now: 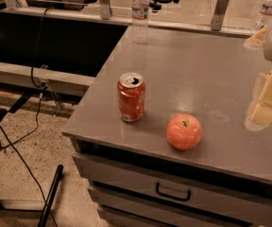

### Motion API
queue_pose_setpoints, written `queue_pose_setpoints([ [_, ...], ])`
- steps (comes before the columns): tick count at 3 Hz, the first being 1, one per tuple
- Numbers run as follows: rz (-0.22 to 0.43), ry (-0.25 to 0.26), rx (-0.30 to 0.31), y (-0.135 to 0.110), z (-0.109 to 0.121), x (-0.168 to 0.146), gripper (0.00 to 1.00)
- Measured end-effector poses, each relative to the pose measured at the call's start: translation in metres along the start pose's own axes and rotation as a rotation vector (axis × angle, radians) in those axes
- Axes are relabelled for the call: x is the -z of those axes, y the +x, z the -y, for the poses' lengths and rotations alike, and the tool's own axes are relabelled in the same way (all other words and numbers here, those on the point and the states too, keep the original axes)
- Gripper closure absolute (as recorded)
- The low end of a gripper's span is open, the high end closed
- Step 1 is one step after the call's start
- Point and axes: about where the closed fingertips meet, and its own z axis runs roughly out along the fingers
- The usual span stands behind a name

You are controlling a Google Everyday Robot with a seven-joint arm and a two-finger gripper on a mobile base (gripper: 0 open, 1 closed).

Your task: Move apple near water bottle

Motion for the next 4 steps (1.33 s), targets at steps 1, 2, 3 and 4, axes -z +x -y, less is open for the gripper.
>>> queue_pose_setpoints([
  [1,0.001,0.0,0.0,0.0,0.0,0.0,0.0],
  [2,0.058,-0.02,-0.007,-0.003,-0.005,-0.017,0.0],
  [3,0.158,-0.061,0.014,-0.023,-0.021,-0.049,0.0],
  [4,0.236,-0.129,0.05,-0.05,-0.041,-0.085,0.0],
])
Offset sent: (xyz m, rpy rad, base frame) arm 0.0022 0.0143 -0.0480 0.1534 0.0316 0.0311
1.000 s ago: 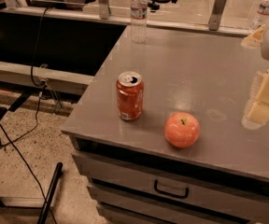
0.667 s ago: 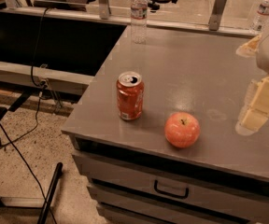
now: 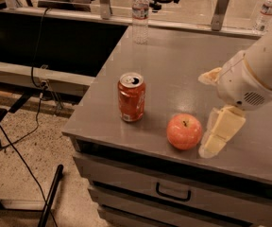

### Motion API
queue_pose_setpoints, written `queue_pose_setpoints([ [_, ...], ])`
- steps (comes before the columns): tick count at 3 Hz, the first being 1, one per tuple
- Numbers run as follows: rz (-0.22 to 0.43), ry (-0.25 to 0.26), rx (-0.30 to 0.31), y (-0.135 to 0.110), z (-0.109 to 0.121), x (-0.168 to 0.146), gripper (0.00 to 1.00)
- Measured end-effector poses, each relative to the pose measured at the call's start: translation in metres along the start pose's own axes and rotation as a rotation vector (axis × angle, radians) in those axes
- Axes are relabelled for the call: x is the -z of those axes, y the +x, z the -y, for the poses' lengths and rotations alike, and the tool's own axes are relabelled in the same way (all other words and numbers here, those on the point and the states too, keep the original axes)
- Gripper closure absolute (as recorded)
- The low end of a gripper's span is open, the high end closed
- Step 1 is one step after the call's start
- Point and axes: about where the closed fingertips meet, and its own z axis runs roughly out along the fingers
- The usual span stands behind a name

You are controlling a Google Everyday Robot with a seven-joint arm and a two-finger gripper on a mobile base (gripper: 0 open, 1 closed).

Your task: Move apple near water bottle

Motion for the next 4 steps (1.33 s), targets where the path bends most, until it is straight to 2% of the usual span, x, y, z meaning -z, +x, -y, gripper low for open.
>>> queue_pose_setpoints([
  [1,0.034,-0.068,0.014,-0.0086,-0.0181,-0.0282,0.0],
  [2,0.038,-0.082,0.015,-0.0096,-0.0229,-0.0332,0.0],
  [3,0.037,-0.079,0.018,-0.0106,-0.0235,-0.0316,0.15],
  [4,0.035,-0.074,0.021,-0.012,-0.0245,-0.0295,0.46],
])
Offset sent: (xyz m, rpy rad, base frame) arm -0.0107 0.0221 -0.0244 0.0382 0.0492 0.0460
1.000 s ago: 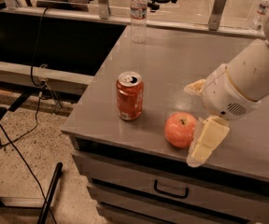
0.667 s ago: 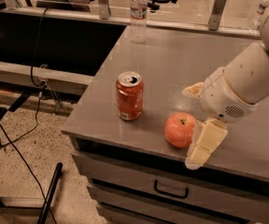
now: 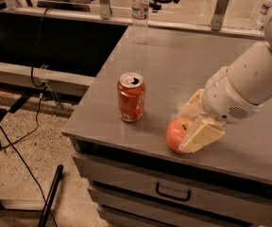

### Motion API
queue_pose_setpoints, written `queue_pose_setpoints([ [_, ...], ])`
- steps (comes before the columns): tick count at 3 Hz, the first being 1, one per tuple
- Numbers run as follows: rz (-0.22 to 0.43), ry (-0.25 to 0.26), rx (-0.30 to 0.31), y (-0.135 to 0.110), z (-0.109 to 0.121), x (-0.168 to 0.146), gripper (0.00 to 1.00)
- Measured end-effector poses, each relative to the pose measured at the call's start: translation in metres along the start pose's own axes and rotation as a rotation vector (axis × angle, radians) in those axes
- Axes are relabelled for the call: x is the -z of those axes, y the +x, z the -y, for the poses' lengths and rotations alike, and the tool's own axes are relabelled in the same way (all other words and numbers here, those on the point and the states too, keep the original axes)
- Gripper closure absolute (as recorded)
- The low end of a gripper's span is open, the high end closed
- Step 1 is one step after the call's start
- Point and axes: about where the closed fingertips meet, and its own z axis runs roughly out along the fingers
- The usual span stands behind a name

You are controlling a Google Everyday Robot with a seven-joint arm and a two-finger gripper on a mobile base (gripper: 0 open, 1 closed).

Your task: Move apple near water bottle

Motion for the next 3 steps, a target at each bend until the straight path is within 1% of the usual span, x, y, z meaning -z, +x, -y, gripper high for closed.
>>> queue_pose_setpoints([
  [2,-0.002,0.007,0.005,-0.0023,-0.0015,0.0028,0.92],
  [3,-0.003,0.01,0.007,-0.0032,-0.0021,0.0039,1.0],
])
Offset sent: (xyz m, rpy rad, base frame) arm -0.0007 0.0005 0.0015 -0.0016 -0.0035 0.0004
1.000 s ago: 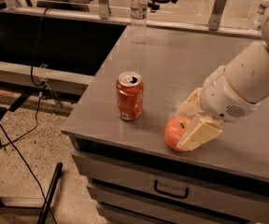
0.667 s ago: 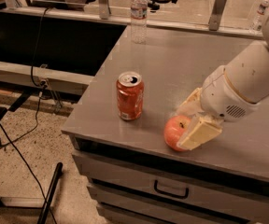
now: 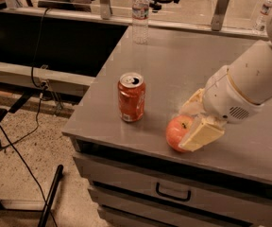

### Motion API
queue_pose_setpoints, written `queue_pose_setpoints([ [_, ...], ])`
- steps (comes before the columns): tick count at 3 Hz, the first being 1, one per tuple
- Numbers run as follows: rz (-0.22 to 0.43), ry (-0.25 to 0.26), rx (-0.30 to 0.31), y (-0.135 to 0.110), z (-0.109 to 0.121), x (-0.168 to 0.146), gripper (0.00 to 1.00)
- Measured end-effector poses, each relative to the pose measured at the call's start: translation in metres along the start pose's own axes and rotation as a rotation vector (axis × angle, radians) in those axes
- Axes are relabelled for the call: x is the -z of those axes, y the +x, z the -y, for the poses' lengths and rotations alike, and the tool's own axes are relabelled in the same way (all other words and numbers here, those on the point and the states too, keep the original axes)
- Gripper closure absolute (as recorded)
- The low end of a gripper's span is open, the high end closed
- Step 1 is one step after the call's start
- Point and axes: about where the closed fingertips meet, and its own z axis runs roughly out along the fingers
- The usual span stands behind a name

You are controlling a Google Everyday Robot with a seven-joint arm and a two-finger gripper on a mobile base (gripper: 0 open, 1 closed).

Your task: Move apple near water bottle

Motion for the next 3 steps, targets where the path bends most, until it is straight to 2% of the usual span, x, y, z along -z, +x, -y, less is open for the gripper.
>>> queue_pose_setpoints([
  [1,-0.006,0.027,0.003,0.001,0.005,0.004,1.0],
  [2,-0.06,0.095,-0.018,0.012,0.048,0.023,1.0],
  [3,-0.091,0.195,-0.029,0.018,0.112,0.056,1.0],
])
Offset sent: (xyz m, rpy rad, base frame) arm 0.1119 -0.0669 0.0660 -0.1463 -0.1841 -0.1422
